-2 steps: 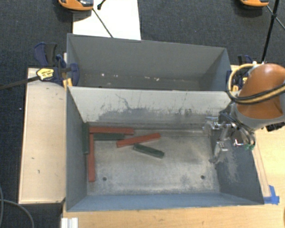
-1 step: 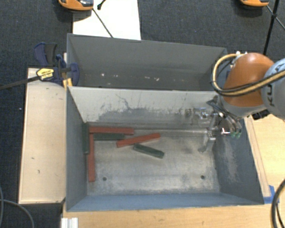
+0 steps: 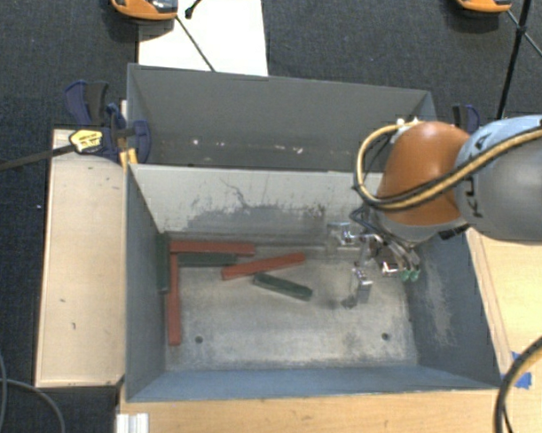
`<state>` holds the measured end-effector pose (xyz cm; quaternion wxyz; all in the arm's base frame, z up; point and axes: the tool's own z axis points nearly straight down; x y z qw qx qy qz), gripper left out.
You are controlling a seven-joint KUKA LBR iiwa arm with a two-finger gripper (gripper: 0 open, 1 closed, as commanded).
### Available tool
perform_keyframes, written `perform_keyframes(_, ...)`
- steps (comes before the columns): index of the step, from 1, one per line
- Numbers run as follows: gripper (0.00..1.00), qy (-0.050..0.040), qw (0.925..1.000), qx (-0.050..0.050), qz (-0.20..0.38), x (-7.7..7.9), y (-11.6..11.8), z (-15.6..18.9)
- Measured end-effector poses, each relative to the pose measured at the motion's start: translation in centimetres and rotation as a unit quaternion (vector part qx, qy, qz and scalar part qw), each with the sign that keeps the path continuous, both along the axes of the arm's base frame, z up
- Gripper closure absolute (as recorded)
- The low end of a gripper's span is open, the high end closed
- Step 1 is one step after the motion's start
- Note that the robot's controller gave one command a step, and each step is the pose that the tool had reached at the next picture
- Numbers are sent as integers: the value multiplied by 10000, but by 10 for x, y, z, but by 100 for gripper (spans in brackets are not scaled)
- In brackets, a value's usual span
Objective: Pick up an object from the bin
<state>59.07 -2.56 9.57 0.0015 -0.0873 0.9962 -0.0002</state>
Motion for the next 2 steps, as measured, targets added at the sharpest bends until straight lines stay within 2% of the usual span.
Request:
perform_keyframes(1,0,3,9997,22,246,-3,28,8)
perform_keyframes(2,0,0,10000,-2,-88,-7,40,-1)
